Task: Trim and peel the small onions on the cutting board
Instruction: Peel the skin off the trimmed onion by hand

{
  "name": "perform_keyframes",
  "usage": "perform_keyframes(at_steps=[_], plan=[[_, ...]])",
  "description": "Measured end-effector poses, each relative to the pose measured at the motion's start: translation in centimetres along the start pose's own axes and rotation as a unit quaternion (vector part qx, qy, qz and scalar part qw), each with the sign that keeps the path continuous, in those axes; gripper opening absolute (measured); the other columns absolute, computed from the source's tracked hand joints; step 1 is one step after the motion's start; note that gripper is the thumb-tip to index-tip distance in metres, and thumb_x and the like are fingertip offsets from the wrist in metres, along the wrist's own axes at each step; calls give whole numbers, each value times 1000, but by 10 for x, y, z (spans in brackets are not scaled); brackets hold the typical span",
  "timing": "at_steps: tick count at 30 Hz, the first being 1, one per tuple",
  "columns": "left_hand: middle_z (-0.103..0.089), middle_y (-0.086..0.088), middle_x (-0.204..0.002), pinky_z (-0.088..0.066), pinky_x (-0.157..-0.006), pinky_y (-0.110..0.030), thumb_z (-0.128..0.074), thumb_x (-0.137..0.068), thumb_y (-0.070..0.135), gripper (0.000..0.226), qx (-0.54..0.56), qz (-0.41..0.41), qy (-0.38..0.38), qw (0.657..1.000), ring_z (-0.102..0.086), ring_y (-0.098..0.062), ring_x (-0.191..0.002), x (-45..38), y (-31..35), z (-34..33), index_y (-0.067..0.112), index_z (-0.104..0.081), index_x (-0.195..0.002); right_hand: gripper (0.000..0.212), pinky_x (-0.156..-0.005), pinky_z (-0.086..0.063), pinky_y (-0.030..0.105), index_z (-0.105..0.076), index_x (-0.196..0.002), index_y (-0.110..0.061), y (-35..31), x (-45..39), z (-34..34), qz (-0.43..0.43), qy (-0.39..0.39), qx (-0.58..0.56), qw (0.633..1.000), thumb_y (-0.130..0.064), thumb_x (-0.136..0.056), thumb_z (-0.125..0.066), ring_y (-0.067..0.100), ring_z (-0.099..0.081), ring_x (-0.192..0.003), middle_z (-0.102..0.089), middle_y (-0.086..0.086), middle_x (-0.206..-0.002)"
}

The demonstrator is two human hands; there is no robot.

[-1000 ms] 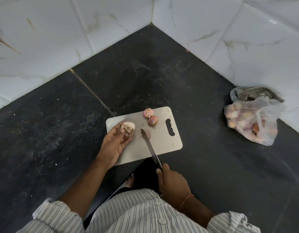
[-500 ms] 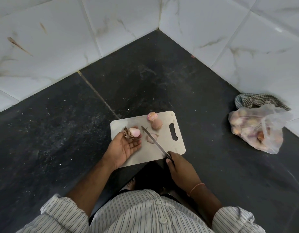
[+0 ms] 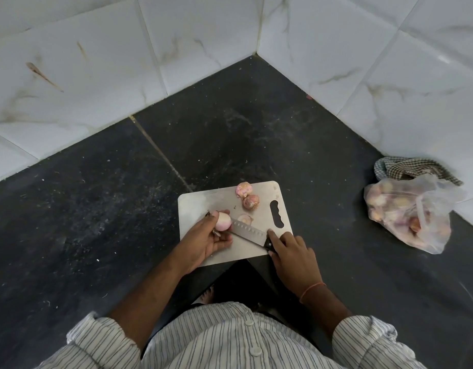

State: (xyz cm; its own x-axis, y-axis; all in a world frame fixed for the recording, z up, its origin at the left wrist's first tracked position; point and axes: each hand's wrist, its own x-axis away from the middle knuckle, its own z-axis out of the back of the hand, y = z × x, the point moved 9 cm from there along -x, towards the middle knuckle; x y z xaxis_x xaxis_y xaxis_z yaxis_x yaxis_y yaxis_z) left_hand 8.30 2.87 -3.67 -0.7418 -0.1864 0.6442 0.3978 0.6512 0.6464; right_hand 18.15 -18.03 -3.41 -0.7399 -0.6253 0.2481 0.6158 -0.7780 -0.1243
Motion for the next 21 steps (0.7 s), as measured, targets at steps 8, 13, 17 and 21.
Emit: perform_keyframes(at_steps=[8, 13, 17, 21], plan=[[-77, -20, -109, -62, -95, -45, -33, -117, 40, 50, -6, 9, -8, 1000, -67, -27, -90, 1, -6, -21, 8, -58, -147, 62, -108, -47, 31, -49, -152, -31, -16, 5, 48, 12, 70, -213, 975, -48, -95, -67, 8, -52, -125, -53, -13, -140], [-77, -21, -126, -56, -110, -50, -34, -118, 37, 47, -42, 16, -43, 998, -71, -34, -123, 8, -9, -51, 8, -65, -136, 68, -89, -55, 16, -53, -150, -36, -47, 1, 66, 39, 14, -461, 886, -37, -89, -84, 0, -63, -109, -56, -29, -132], [-77, -15, -128, -54, -112, -50, -39, -117, 38, 43, -72, 22, -57, 996, -72, -30, -126, 9, -10, -56, 10, -68, -133, 57, -90, -52, 15, -64, -139, -36, -45, -3, 68, 23, 18, -510, 860, -28, -88, -87, 0, -66, -107, -66, -28, -123], [-78, -14, -126, -58, -108, -50, -41, -116, 40, 42, -97, 19, -48, 994, -73, -30, -123, 5, -10, -50, 13, -68, -132, 51, -85, -57, 21, -69, -134, -31, -40, -5, 64, 5, 2, -561, 827, -22, -87, -88, 3, -69, -95, -73, -11, -123]])
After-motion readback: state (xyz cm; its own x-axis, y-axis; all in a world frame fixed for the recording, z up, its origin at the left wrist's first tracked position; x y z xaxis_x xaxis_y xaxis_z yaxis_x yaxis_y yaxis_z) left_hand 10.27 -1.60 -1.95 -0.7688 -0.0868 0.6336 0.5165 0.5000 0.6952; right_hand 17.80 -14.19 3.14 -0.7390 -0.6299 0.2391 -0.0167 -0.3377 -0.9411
